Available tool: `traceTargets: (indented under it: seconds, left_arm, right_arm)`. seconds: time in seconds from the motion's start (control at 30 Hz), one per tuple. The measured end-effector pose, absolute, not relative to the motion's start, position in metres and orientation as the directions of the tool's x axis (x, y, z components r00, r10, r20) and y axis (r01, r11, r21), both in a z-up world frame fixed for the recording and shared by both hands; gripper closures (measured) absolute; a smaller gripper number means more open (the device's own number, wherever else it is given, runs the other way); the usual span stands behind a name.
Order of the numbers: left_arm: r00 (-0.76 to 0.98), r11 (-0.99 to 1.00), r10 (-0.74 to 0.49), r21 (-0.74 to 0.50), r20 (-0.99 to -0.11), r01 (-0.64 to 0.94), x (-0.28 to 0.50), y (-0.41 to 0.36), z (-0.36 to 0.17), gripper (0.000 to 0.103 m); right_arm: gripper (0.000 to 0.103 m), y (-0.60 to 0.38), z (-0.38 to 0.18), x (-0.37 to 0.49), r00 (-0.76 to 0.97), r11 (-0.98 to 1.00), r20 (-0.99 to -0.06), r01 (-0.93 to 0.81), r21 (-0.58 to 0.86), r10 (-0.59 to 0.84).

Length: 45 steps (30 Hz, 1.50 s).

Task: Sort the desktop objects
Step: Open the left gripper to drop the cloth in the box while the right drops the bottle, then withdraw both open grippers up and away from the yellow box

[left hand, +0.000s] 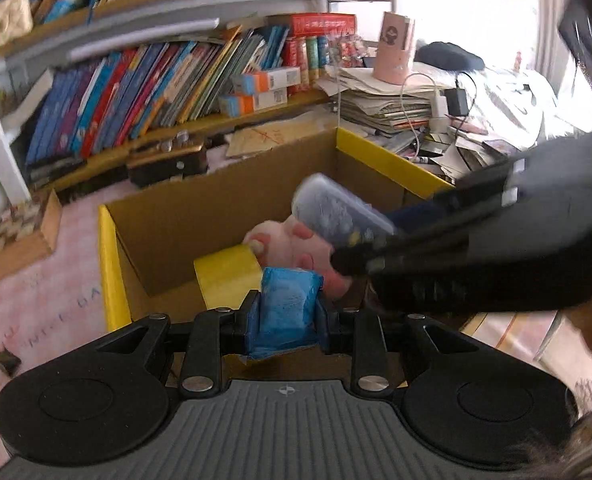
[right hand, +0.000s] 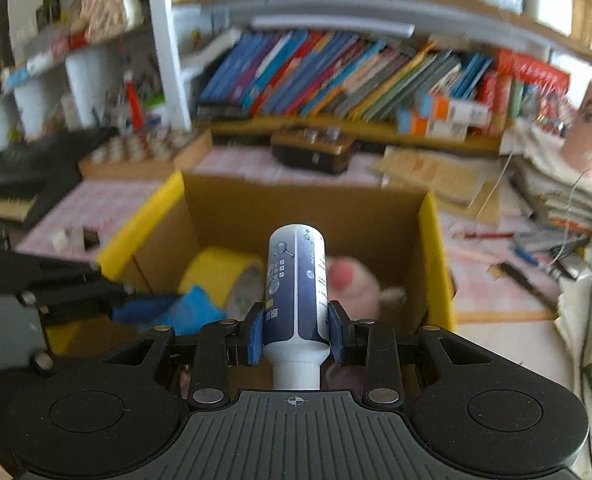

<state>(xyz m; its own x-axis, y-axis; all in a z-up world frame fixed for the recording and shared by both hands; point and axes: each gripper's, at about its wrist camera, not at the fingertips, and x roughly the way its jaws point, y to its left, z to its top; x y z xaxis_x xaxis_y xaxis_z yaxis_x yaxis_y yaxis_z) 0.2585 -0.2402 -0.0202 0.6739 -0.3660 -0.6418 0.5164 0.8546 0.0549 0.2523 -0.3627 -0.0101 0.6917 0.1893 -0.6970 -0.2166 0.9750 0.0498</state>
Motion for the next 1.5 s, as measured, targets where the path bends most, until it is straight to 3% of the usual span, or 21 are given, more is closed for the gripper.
traceTargets:
  seconds: [0.3,0.53,0.7,0.83,1.07,1.5]
  left_arm:
    - [0.604,0.875,-0.402,-0.095,-0.688,0.474,0.272,-0.233,-0.033,0.077]
    - [0.621,0.879,-0.393,-0.077,-0.678,0.471,0.271,-0.234,-0.032,0.075]
    - [0.651,0.881,-0.381,-0.046,-0.656,0.470,0.266,-0.234,-0.023,0.058]
    - [0.665,0.864,-0.420,-0.049,-0.617,0.501,0.252,-0.233,-0.012,0.018]
    - [0.710,0.880,-0.403,-0.032,-0.577,0.473,0.231,-0.222,0.005,0.011]
    - [0.776,0.932,-0.327,-0.047,-0.539,0.359,0.185,-0.171,0.020,0.003]
  right_arm:
    - [0.070,-0.378,-0.026,0.267,0.607,0.967,-0.753,-0.178,0.184,0.255]
    - [0.069,-0.381,-0.028,0.267,0.604,0.966,-0.753,-0.164,0.202,0.260]
    - [0.069,-0.381,-0.018,0.260,0.641,0.972,-0.731,-0.154,0.177,0.234]
    - [0.062,-0.385,-0.006,0.250,0.692,0.976,-0.690,-0.126,0.175,0.213]
    - [0.060,-0.382,0.012,0.230,0.748,0.982,-0.638,-0.116,0.146,0.183]
    - [0.040,-0.369,0.029,0.181,0.818,0.992,-0.565,-0.054,0.113,0.109]
